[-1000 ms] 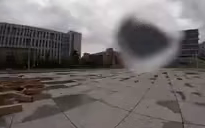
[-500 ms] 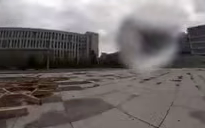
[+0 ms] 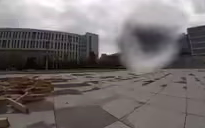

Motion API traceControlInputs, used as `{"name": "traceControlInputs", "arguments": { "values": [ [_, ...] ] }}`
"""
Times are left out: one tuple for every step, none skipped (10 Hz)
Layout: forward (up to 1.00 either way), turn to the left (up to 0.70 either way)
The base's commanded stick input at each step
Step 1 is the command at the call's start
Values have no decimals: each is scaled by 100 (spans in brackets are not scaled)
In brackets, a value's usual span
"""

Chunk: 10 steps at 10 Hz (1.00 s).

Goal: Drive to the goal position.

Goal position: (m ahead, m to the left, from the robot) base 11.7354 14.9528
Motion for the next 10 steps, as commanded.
{"name": "traceControlInputs", "arguments": {
  "values": [
    [70, 4],
    [70, 6],
    [70, 7],
    [70, 14],
    [70, 20],
    [70, 24],
    [70, 17],
    [70, 8],
    [70, 3],
    [70, 2]
  ]
}}
